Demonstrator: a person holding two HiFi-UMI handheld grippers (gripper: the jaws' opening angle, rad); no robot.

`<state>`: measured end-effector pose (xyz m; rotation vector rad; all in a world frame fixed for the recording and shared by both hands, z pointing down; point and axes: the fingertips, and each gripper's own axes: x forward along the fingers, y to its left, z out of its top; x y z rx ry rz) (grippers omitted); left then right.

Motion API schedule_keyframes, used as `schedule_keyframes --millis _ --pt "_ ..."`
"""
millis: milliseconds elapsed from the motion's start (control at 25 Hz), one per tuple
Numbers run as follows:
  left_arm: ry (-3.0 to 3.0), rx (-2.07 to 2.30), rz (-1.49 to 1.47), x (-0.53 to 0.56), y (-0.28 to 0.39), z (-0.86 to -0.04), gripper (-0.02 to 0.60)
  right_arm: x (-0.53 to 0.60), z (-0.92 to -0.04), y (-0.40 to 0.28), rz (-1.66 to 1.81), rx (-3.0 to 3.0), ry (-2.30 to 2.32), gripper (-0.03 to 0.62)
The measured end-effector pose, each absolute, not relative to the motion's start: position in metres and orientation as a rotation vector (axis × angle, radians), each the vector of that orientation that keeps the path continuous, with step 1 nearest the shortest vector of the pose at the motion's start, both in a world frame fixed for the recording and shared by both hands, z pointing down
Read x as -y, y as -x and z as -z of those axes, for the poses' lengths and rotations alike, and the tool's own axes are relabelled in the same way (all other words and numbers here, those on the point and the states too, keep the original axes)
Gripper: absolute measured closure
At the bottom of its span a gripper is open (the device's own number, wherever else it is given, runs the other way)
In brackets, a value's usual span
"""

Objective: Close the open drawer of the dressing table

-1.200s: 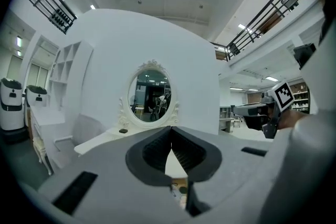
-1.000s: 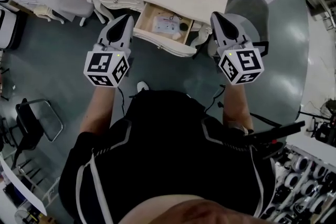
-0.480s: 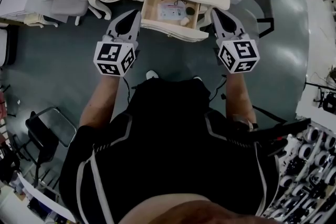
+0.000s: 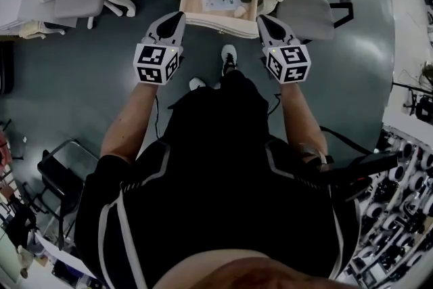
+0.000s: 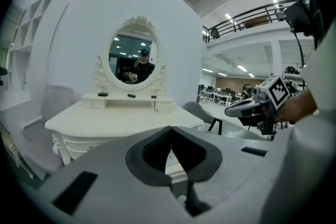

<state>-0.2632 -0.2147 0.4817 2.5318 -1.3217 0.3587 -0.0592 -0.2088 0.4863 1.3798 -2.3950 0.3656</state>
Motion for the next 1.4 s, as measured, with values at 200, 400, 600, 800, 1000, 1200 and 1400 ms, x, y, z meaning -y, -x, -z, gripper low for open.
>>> schedule_keyframes --millis 200,400,600,800,1000,1200,1400 --pt "-2.447 1.314 -0.478 0.218 0.267 -0.537 0.577 0.203 -0.557 0.063 -0.441 2.306 -1.308 0.589" --pt "-2.408 1.266 -0.570 0.220 0.267 -0.576 0.577 0.203 -0.611 0.059 -0.521 2.230 -1.279 0.589" --pt "-2.354 1.217 -0.646 0.217 0.262 -0.617 0.577 0.192 -0.650 0.057 -0.542 2.161 -1.243 0.589" --pt "-2.312 1.166 -0.743 0.218 0.250 -0.651 0.577 0.181 -0.686 0.047 -0.623 2.075 -1.225 0.589" --pt "-2.275 1.170 -0.836 0.224 0.245 -0.678 0.577 0.177 -0.707 0.044 -0.665 2.031 -1.205 0.589" --pt "-2.267 1.122 -0.873 0.230 0.231 -0.693 0.577 0.179 -0.720 0.035 -0.726 1.997 -1.234 0.589" --pt "-2.241 1.115 -0.883 0.242 0.224 -0.704 0.577 0.187 -0.729 0.030 -0.747 1.973 -1.215 0.589"
